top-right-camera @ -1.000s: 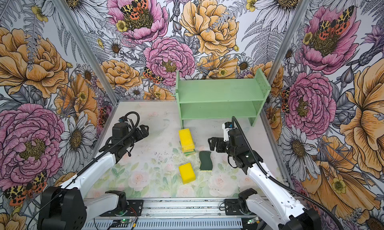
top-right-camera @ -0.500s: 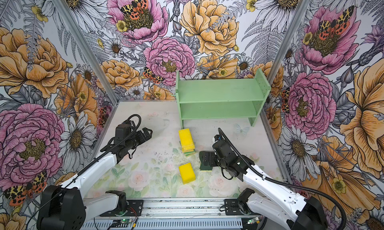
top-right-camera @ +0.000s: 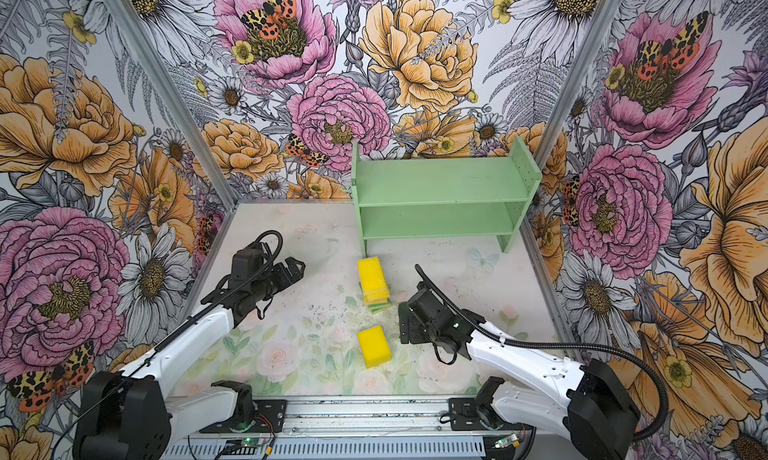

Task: Place and organize the cleaning sponges onto the shelf
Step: 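Lower the right gripper over the dark green scouring pad while the left arm lifts, then close the right gripper on the dark green scouring pad and lift it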

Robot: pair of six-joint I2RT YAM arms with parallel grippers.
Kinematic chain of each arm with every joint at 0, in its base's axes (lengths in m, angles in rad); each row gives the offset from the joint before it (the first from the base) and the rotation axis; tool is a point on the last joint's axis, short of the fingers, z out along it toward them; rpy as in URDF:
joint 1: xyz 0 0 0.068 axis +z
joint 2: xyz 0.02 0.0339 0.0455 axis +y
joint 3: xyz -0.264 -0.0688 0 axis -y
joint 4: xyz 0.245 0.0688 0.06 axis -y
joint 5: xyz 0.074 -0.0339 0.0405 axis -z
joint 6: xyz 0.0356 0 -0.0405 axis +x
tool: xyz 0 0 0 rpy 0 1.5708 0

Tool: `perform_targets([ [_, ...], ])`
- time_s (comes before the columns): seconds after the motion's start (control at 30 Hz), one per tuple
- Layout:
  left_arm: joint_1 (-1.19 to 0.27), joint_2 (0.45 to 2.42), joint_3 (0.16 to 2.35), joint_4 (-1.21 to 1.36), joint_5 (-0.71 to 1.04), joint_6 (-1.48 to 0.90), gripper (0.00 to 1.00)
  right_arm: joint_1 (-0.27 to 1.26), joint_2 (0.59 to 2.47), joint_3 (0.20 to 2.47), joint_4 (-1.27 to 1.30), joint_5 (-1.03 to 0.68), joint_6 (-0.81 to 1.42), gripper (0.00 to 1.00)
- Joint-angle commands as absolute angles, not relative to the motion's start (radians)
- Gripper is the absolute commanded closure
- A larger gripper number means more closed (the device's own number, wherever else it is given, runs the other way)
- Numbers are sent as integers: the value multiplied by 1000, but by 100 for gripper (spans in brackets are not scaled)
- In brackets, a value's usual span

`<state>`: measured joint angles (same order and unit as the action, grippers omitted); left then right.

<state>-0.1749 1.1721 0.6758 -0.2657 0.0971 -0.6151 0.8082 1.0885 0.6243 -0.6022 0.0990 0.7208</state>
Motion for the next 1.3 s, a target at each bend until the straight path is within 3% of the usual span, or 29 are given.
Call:
perform_targets([
  [0.0, -186, 1197, 699, -268, 89, -609, 1, 838, 1101, 619, -601, 146, 754, 5],
  [0.3, -198, 1235, 707, -268, 89, -604, 1, 872, 1184, 624, -592, 201, 755, 6],
  [0.5, -199, 1251, 713, -268, 89, -604, 1, 875, 1226, 625, -582, 235, 760, 12],
  [1.27, -238, 1290, 741, -268, 80, -611, 1, 876, 1142, 522, -444, 261, 750, 18],
])
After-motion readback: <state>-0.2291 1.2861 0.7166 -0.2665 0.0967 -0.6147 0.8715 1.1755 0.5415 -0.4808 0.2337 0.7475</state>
